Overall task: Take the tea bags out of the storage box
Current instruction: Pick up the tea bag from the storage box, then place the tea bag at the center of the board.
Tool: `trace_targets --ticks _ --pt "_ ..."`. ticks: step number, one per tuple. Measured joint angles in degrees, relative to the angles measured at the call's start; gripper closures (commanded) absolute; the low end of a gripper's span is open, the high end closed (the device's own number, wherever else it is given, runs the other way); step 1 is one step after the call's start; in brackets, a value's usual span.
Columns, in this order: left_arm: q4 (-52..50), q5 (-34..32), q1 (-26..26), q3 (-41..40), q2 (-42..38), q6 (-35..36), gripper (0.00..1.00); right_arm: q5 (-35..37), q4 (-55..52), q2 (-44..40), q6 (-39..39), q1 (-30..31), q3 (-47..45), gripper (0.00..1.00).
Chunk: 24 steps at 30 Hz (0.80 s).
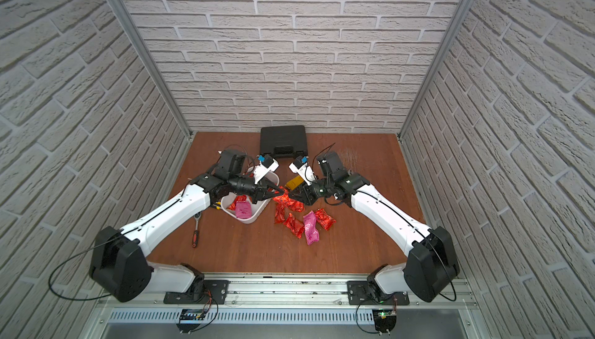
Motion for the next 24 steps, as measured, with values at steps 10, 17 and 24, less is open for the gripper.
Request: trace_targets --ticks 10,17,24 --pt "4.02 -18.91 0.31 -1.42 -3.69 -7.28 0.14 11.74 -3.26 -5.44 9.79 -0.94 -4.76 0.97" --pt "4.59 -46.51 2.47 -6.49 -12.37 -29.33 0.23 25.90 -10.64 -10.43 21.07 -12.09 -13.33 0.98" --pt "-7.67 -58.05 5.92 -10.58 -15.98 -51.12 0.26 30.18 -10.82 -6.16 22.51 -18.97 -15.89 0.97"
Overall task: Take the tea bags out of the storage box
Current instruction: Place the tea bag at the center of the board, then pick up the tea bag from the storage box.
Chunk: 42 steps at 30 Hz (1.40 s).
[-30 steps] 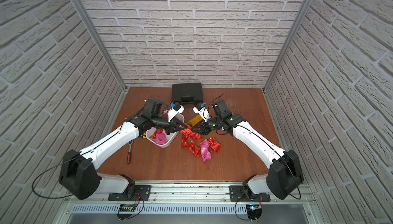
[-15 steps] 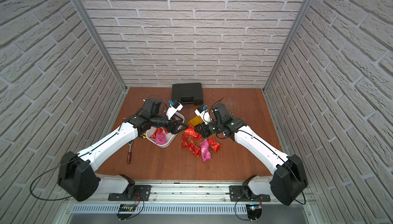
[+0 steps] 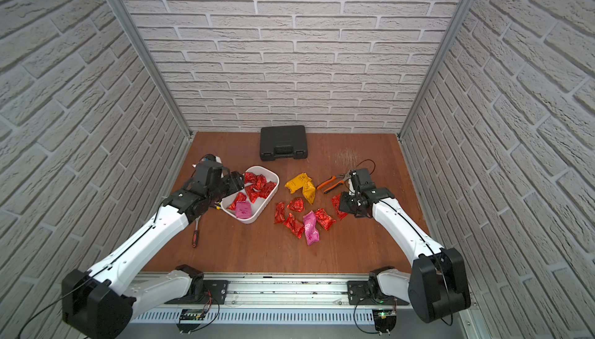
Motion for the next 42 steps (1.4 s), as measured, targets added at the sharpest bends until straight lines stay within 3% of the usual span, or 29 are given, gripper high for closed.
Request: trace_targets --ticks 4,9,12,20,26,29,32,42 --pt "-5.86 -1.64 -0.26 -1.46 -0.42 -7.56 0.27 -2.08 3.17 6.91 -1.20 -0.81 0.22 0.91" --pt "-10.99 -2.71 -1.60 -3.58 -0.48 -16.35 0.31 -2.05 4.76 11.63 -2.73 -0.83 1.11 0.57" --pt "-12.52 -2.36 -3.30 -4.09 -0.31 -20.65 0.33 -0.68 4.46 10.08 -3.08 -0.83 1.70 0.46" --pt "-10.36 1.97 -5.99 -4.26 3.80 -28.06 0.39 2.27 2.99 -0.52 -2.99 -0.83 2.58 0.44" --pt "-10.23 3.15 -6.56 -4.44 4.72 -31.80 0.32 2.32 1.73 -2.16 -1.97 -0.83 2.32 0.44" --pt "-10.05 3.19 -6.56 -5.09 4.74 -33.07 0.34 2.32 1.03 -2.54 -1.70 -0.83 1.97 0.45" --pt "-9.31 3.54 -6.56 -5.95 4.92 -33.86 0.42 2.27 0.70 -2.97 -1.53 -0.83 1.92 0.45" --pt "-7.32 3.67 -6.56 -6.23 5.79 -33.99 0.86 2.29 -0.24 -5.53 -1.14 -0.83 1.95 0.46"
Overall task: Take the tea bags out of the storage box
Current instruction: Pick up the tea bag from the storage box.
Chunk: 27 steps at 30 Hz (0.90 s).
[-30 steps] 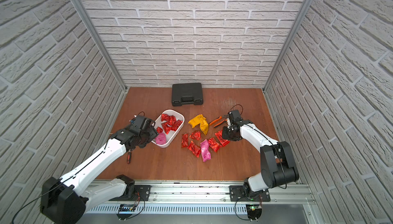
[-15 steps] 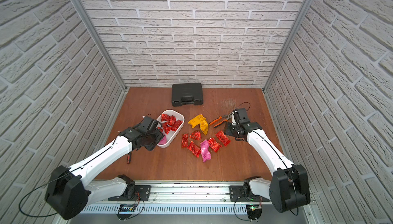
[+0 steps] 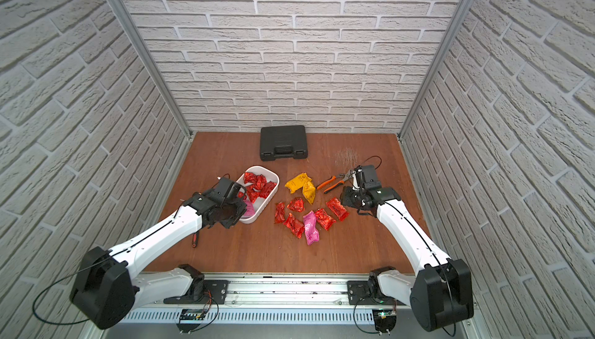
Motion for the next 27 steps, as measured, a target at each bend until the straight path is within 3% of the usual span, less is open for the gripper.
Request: trace_targets --ticks 4,11,18,22,27 --pt "-0.02 -0.39 0.00 0.02 -0.57 -0.13 0.99 0.00 -0.87 0.00 0.00 0.00 0.07 0.46" --pt "-1.22 -1.73 -0.02 0.70 -1.44 1.01 1.00 -0.83 -2.49 -0.68 0.33 0.00 2.99 0.46" --pt "-1.07 -5.29 -1.81 4.28 -5.09 5.18 1.00 -6.84 -2.40 -1.62 3.08 0.00 7.78 0.46" --pt "4.33 -6.01 -3.67 4.09 -7.69 8.92 1.00 -11.67 -1.29 -1.62 7.50 0.02 9.22 0.46" --pt "22.99 -4.66 -6.73 1.31 -7.82 16.98 1.00 -16.50 3.37 -1.68 15.54 2.19 8.57 0.44"
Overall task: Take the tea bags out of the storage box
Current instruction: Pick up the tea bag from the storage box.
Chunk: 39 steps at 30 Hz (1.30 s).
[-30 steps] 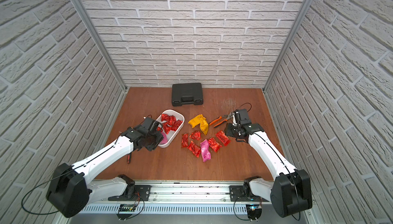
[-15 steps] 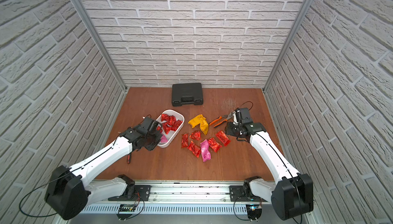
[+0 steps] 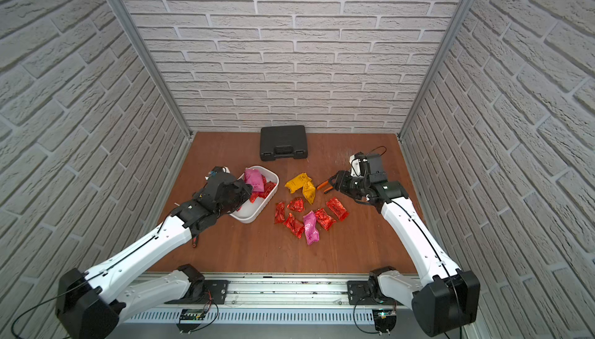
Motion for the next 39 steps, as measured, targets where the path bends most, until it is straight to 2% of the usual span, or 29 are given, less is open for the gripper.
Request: trace_targets --ticks 2,5,11,17,22,25,30,33,34,36,37,38,39 --pt "6.99 2.23 -0.61 0.02 1.88 3.32 1.00 -1.49 1.73 0.00 2.58 1.62 -0.20 0.43" --pt "16.65 7.41 -0.94 0.20 6.14 7.52 1.00 -4.15 5.01 0.00 6.23 3.43 -0.66 0.36" --pt "28.06 18.16 -1.42 2.54 14.47 12.48 1.00 -9.70 12.04 0.85 11.98 4.20 -0.87 0.29" --pt "36.76 24.28 -2.54 2.73 17.31 13.49 1.00 -11.43 17.00 3.41 14.58 4.20 -0.50 0.29" --pt "40.65 26.88 -3.74 2.84 18.08 13.55 1.00 -12.79 20.20 7.30 15.45 4.20 1.31 0.34" --pt "42.14 27.52 -4.20 2.84 18.47 13.35 1.00 -13.57 22.05 9.05 15.34 4.20 3.48 0.41" --pt "44.74 27.45 -4.42 2.78 18.95 12.00 1.00 -14.03 24.28 9.84 15.08 4.20 5.68 0.70" --pt "45.99 27.41 -4.50 2.43 19.04 11.04 1.00 -14.47 24.85 10.25 15.10 4.15 5.68 0.82" --pt "46.10 27.34 -4.52 2.25 19.10 10.78 0.90 -14.58 24.94 10.34 14.95 4.20 5.68 0.85" --pt "45.92 26.77 -4.57 1.92 19.17 10.38 0.53 -14.58 24.65 10.38 14.80 4.20 5.68 0.88" --pt "45.64 26.45 -4.57 1.73 19.15 10.10 0.38 -14.58 24.65 10.38 14.60 4.20 5.68 0.89" --pt "45.11 25.79 -4.57 1.55 19.15 9.97 0.29 -14.51 24.57 10.36 14.27 4.20 5.68 0.90" --pt "44.37 25.11 -4.57 1.44 19.06 9.92 0.25 -14.45 24.24 10.36 13.92 4.20 5.68 0.90"
